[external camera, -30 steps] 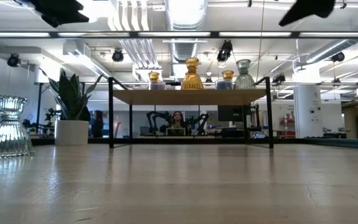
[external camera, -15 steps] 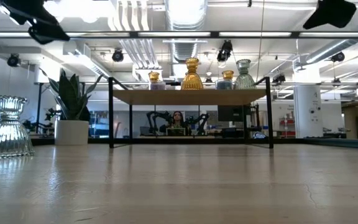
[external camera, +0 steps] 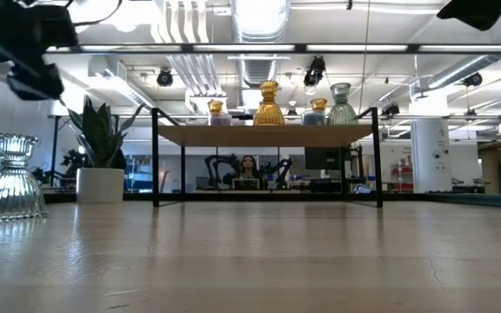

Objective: Pick & Place candle stick holders
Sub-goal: Put the green glass candle holder on the shelf

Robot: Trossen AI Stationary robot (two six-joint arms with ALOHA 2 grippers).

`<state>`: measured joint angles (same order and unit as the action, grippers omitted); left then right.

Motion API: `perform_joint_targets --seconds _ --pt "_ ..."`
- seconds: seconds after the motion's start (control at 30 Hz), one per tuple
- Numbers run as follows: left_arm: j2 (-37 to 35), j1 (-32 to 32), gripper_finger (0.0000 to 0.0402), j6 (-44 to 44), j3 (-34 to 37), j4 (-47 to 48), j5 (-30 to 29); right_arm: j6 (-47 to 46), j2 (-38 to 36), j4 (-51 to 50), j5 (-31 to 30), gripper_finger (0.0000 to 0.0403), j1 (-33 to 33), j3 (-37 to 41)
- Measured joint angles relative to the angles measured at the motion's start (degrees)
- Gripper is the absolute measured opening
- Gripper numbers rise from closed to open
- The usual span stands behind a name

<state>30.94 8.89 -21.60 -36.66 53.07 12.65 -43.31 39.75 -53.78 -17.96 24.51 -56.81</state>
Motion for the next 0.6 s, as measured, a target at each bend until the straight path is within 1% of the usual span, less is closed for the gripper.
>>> perform_joint_targets --seconds 0.17,0.23,0.4,0.6 --pt "0.08 -5.77 0.0194 -3.30 0.62 7.67 0.78 0.02 0.11 0.05 -0.02 0.0342 0.00 -0.11" --pt "0.30 -8.54 0.0194 -4.68 1.11 7.82 -0.43 0.02 0.11 0.01 -0.02 0.0345 0.00 -0.07" --pt "1.45 -14.83 0.0194 -11.21 3.52 7.77 -5.05 0.02 0.11 0.03 -0.02 0.0350 0.00 -0.07" --pt "1.86 -20.25 0.0194 -18.94 8.20 4.51 -4.44 0.00 0.13 0.03 -0.02 0.0342 0.00 -0.05"
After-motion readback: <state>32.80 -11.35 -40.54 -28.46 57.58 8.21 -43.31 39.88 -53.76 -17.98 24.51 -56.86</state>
